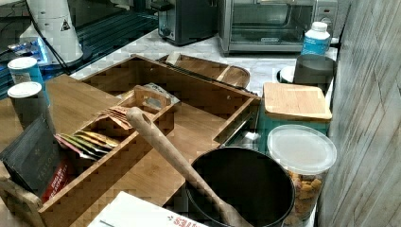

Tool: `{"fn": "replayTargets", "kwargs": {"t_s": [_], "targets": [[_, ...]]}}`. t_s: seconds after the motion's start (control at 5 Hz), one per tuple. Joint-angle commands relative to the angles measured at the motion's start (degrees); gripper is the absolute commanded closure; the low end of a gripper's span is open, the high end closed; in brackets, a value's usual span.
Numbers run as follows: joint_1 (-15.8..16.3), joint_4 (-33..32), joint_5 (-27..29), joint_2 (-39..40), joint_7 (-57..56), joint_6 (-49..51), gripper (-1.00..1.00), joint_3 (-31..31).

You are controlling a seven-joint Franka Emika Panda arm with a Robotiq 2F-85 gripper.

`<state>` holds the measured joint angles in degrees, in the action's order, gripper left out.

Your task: Close the drawer.

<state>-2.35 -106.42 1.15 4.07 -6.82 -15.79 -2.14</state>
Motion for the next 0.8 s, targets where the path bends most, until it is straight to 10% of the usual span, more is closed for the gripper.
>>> {"fn": "replayTargets", "kwargs": {"t_s": [0.2, 0.8], "targets": [[0.0, -0.6, 0.0, 0.0, 0.0, 0.0, 1.00, 0.0], [1.3, -6.4, 2.2, -0.7, -8.4, -9.2, 1.00, 1.9]]}}
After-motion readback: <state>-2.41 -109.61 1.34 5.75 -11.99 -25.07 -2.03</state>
